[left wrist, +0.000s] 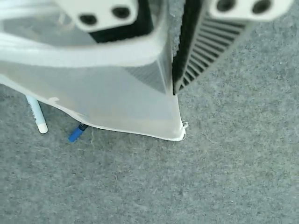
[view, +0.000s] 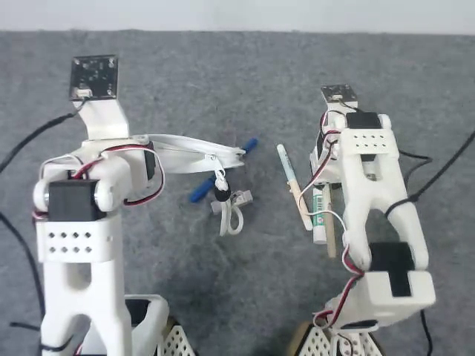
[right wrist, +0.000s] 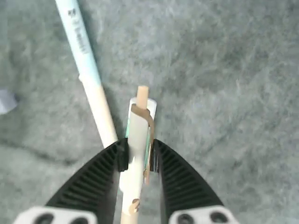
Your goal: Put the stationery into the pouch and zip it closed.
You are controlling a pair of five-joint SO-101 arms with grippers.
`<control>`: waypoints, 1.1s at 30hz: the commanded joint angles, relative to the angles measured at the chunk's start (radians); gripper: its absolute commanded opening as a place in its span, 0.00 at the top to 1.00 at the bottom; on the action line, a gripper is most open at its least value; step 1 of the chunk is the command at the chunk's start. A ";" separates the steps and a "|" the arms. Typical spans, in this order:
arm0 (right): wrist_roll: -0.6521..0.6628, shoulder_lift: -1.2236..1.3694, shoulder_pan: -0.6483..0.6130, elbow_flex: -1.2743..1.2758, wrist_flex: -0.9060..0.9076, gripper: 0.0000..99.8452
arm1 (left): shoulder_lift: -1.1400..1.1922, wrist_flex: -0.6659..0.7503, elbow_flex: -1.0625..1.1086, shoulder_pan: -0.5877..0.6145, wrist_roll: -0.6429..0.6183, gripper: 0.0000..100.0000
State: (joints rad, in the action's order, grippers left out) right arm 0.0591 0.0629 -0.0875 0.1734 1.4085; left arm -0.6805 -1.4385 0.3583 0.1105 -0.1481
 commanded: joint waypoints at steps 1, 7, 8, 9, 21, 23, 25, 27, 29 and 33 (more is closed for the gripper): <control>-0.011 -0.113 -0.010 -0.028 0.054 0.99 | -0.002 0.034 -0.004 0.003 -0.014 0.99; -0.011 -0.237 -0.028 -0.028 0.185 0.99 | -0.002 0.034 -0.004 0.005 -0.014 0.99; -0.011 -0.266 -0.042 -0.028 0.214 0.99 | -0.002 0.034 -0.004 0.005 -0.014 0.99; -0.011 -0.295 -0.053 -0.028 0.234 0.99 | -0.002 0.034 -0.004 0.005 -0.014 0.99; -0.011 -0.708 -0.108 0.077 0.246 0.99 | -0.002 0.034 -0.005 0.005 -0.014 0.99; -0.011 -0.760 -0.151 0.077 0.246 0.99 | -0.002 0.034 -0.005 0.005 -0.014 0.99; -0.012 -0.812 -0.199 0.074 0.246 0.99 | -0.002 0.034 -0.005 0.005 -0.014 0.99; -0.069 -0.869 -0.248 0.074 0.236 0.99 | -0.002 0.034 -0.005 0.005 -0.014 0.99; -0.176 -0.932 -0.306 0.072 0.213 0.99 | -0.002 0.034 -0.005 0.005 -0.014 0.99; -0.400 -1.072 -0.441 0.072 0.117 0.99 | -0.002 0.034 -0.005 0.005 -0.014 0.99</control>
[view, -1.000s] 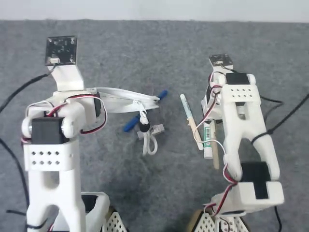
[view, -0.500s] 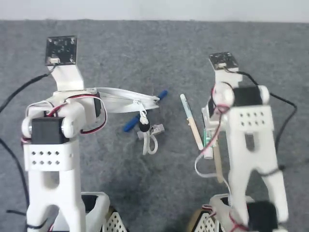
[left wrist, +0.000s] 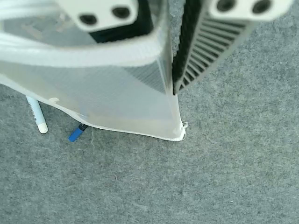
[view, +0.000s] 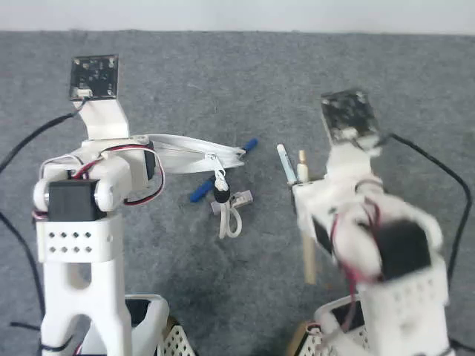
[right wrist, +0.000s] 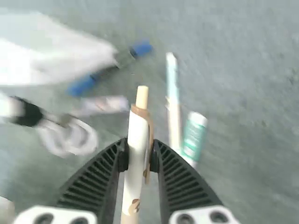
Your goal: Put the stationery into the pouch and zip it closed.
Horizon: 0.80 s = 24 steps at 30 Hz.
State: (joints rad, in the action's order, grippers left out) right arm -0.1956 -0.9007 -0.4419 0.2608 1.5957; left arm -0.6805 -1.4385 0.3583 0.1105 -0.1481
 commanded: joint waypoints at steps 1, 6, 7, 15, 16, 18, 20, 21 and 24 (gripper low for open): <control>-0.192 -0.139 -0.122 -0.014 -0.101 0.99 | -0.002 0.034 -0.005 0.005 -0.014 0.99; -0.327 -0.231 -0.259 -0.009 -0.229 0.99 | -0.002 0.034 -0.005 0.005 -0.014 0.99; -0.316 -0.236 -0.271 -0.009 -0.249 0.99 | -0.002 0.034 -0.005 0.005 -0.014 0.99; -0.147 -0.239 -0.277 -0.008 -0.417 0.99 | -0.002 0.034 -0.004 0.005 -0.014 0.99; -0.140 -0.237 -0.277 -0.008 -0.449 0.99 | -0.002 0.034 -0.004 0.005 -0.014 0.99; -0.135 -0.237 -0.277 -0.006 -0.512 0.99 | -0.002 0.034 -0.004 0.005 -0.014 0.99; -0.135 -0.237 -0.277 -0.006 -0.575 0.99 | -0.002 0.034 -0.004 0.005 -0.014 0.99; -0.135 -0.236 -0.277 -0.006 -0.607 0.99 | -0.002 0.034 -0.004 0.005 -0.014 0.99; -0.132 -0.203 -0.277 -0.006 -0.708 0.99 | -0.002 0.034 -0.002 0.005 -0.014 0.99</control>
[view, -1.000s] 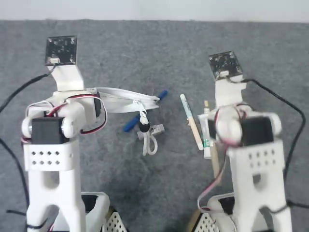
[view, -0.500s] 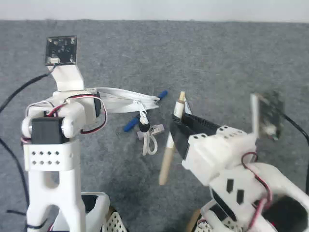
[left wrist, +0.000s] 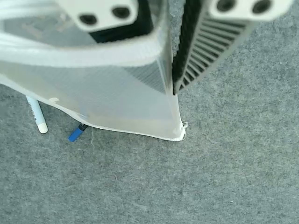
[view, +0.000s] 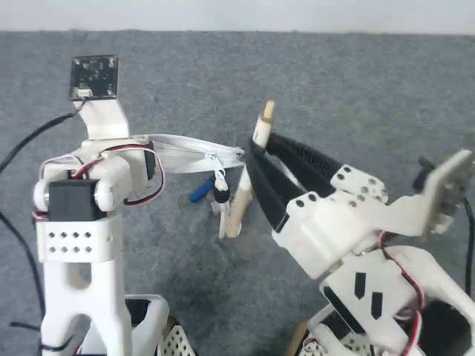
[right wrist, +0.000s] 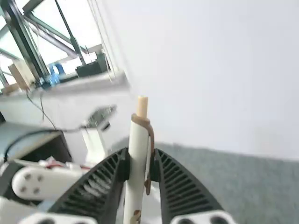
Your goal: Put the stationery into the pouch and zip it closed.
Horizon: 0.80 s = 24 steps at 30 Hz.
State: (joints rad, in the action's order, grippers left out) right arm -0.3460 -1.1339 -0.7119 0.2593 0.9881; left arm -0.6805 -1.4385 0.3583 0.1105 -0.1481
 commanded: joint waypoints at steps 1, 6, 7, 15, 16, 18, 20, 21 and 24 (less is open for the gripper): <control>0.031 0.050 -0.007 -0.005 -0.134 0.99 | -0.002 0.034 -0.002 0.005 -0.014 0.99; 0.117 0.150 -0.008 -0.005 -0.254 0.99 | -0.002 0.034 -0.002 0.005 -0.014 0.99; 0.117 0.170 -0.008 -0.005 -0.280 0.99 | -0.002 0.034 -0.002 0.005 -0.014 0.99; 0.118 0.298 -0.007 -0.005 -0.449 0.99 | -0.002 0.032 -0.001 0.005 -0.012 0.99; 0.118 0.309 -0.007 -0.005 -0.455 0.99 | -0.002 0.032 -0.001 0.005 -0.012 0.99; 0.118 0.326 -0.007 -0.005 -0.460 0.99 | -0.002 0.031 -0.001 0.005 -0.012 0.99; 0.118 0.340 -0.007 -0.005 -0.460 0.99 | -0.002 0.031 -0.001 0.005 -0.012 0.99; 0.118 0.344 -0.007 -0.005 -0.460 0.99 | -0.002 0.031 -0.001 0.005 -0.012 0.99; 0.118 0.354 -0.007 -0.005 -0.460 0.99 | -0.002 0.031 -0.001 0.005 -0.012 0.99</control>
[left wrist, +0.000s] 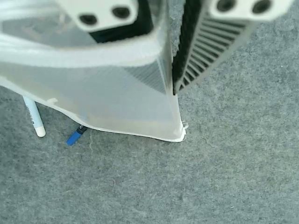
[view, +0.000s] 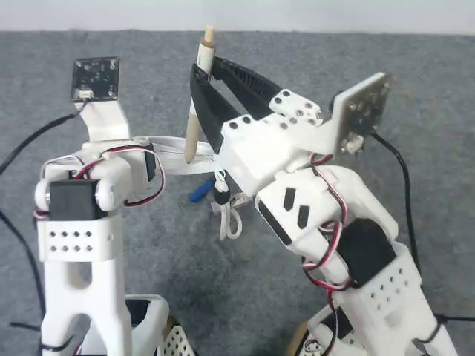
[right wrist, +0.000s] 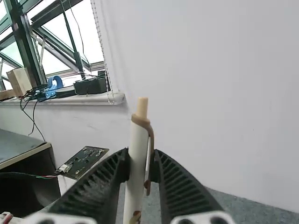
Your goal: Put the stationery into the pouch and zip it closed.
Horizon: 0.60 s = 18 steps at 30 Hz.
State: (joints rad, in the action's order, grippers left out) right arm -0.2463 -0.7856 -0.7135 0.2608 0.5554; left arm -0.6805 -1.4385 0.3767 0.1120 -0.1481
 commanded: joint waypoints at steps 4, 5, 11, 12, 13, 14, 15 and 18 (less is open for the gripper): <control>0.018 0.041 -0.004 -0.006 -0.028 0.99 | -0.002 0.031 -0.019 0.003 -0.012 0.99; 0.018 0.053 -0.004 -0.006 -0.031 0.99 | -0.002 0.031 -0.019 0.003 -0.012 0.99; 0.020 0.090 -0.004 0.064 -0.148 0.99 | -0.002 0.031 -0.019 0.003 -0.012 0.99; 0.026 0.090 -0.005 0.098 -0.180 0.99 | -0.002 0.031 -0.019 0.003 -0.012 0.99; 0.046 0.090 -0.005 0.138 -0.216 0.99 | -0.002 0.031 -0.019 0.003 -0.012 0.99; 0.074 0.090 -0.005 0.180 -0.251 0.99 | -0.002 0.031 -0.019 0.003 -0.012 0.99; 0.101 0.088 -0.005 0.222 -0.291 0.99 | -0.002 0.031 -0.019 0.003 -0.012 0.99; 0.173 0.059 -0.007 0.356 -0.418 0.99 | -0.002 0.031 -0.019 0.003 -0.012 0.99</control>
State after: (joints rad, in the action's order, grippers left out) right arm -0.1435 -0.6905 -0.7150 0.5386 0.2547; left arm -0.6805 -1.4385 0.3782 0.1120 -0.1481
